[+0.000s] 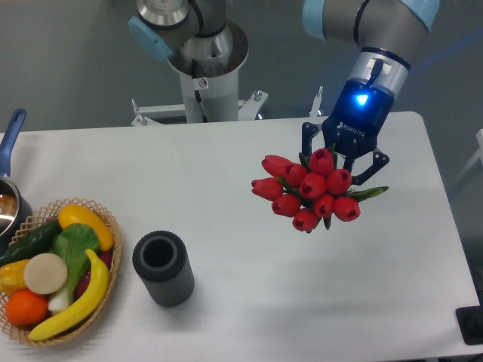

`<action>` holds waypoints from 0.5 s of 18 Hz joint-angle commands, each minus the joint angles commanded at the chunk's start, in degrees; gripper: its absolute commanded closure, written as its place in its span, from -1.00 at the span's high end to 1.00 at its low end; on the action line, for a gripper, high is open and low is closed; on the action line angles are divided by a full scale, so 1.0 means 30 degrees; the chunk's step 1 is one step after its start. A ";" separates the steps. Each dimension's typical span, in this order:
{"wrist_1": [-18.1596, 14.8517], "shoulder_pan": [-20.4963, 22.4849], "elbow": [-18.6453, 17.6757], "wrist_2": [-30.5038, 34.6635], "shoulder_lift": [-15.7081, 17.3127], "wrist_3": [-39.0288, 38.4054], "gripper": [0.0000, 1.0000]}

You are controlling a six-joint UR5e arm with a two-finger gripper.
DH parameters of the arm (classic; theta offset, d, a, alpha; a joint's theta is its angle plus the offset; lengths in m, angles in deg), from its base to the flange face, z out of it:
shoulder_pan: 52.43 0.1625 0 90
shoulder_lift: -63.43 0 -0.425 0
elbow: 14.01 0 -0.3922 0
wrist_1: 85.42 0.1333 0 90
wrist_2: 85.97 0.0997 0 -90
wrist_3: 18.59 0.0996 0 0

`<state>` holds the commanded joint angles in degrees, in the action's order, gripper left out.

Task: Insert the flowers into the vase
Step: 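Carry the red tulip bunch with the gripper toward the black vase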

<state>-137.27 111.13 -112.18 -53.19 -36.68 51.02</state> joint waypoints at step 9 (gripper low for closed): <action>0.0029 -0.0205 0.0058 -0.0261 0.0000 -0.0351 -0.18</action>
<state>-137.19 110.52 -112.01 -53.97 -36.68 49.97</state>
